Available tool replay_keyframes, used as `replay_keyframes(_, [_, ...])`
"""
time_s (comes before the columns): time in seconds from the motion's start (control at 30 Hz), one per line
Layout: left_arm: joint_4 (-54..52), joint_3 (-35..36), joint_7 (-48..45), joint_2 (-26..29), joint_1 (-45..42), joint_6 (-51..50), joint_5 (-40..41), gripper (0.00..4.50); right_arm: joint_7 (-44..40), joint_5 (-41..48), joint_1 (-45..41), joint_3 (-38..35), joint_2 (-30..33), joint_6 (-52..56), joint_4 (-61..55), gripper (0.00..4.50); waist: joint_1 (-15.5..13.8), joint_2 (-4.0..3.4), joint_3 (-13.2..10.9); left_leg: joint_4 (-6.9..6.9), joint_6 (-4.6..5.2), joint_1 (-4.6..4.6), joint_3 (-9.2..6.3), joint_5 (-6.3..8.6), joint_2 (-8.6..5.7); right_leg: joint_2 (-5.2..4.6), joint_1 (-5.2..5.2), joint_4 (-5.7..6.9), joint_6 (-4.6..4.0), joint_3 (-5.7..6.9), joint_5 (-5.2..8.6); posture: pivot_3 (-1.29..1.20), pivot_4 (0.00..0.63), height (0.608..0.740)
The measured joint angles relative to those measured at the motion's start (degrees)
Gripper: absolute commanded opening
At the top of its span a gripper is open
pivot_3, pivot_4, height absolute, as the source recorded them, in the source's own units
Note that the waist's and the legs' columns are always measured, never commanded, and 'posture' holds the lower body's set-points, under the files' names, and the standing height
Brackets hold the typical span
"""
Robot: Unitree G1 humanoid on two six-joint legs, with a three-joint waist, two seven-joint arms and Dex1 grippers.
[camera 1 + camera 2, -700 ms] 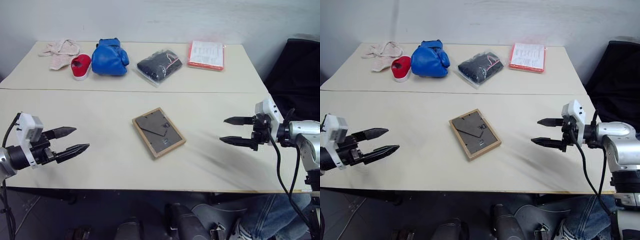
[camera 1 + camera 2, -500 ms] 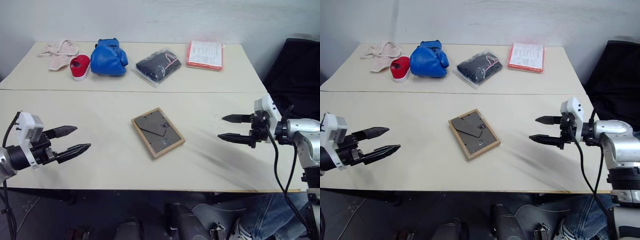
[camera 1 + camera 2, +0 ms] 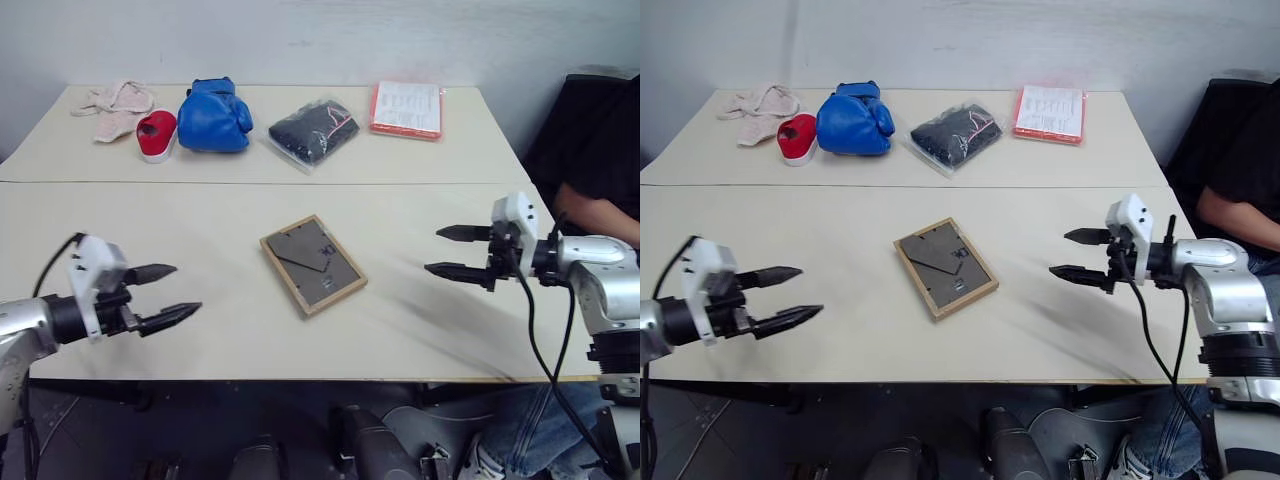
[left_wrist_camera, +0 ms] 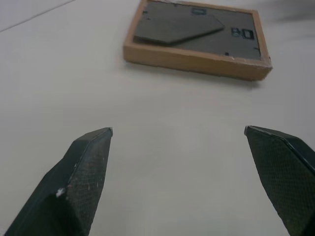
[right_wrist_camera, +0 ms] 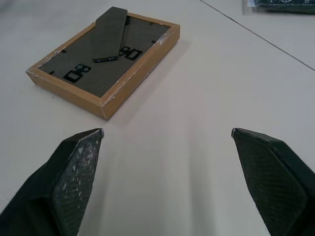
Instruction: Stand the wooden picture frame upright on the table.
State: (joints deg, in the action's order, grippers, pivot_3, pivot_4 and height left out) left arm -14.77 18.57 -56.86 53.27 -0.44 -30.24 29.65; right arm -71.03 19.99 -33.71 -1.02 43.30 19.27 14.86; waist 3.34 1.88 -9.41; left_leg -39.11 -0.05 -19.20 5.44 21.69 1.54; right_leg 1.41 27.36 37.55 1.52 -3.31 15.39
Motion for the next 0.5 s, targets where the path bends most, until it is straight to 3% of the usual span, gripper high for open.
replay_keyframes(0.3, [13.9,-17.2,-4.0,-2.2,-17.2,10.9,-12.0,0.78,4.9,-10.0,-8.2,8.7,-10.5,-9.2,11.1,0.03,0.2,-0.01,0.0,-0.02,-0.32,-0.09,0.11,-0.21,-0.01,0.02,0.13,0.1,-0.01,-0.05,-0.01,0.0,0.15,0.74])
replay_keyframes(0.4, [21.7,-20.8,-5.0,-5.7,-22.1,14.8,-15.2,0.03,6.7,-12.9,-10.8,10.1,-13.5,-12.6,16.5,0.0,0.1,-0.01,0.0,-0.09,-0.33,-0.1,0.13,-0.22,-0.01,0.02,0.12,0.11,-0.01,-0.05,-0.01,0.0,0.15,0.74])
replay_keyframes(0.5, [25.6,-23.6,-5.9,-8.8,-25.6,16.6,-16.7,0.03,8.8,-15.6,-12.4,12.0,-16.3,-15.4,20.1,0.0,0.1,0.01,0.0,-0.13,-0.35,-0.11,0.14,-0.24,0.0,0.01,0.13,0.17,-0.01,-0.06,-0.01,0.0,0.15,0.74])
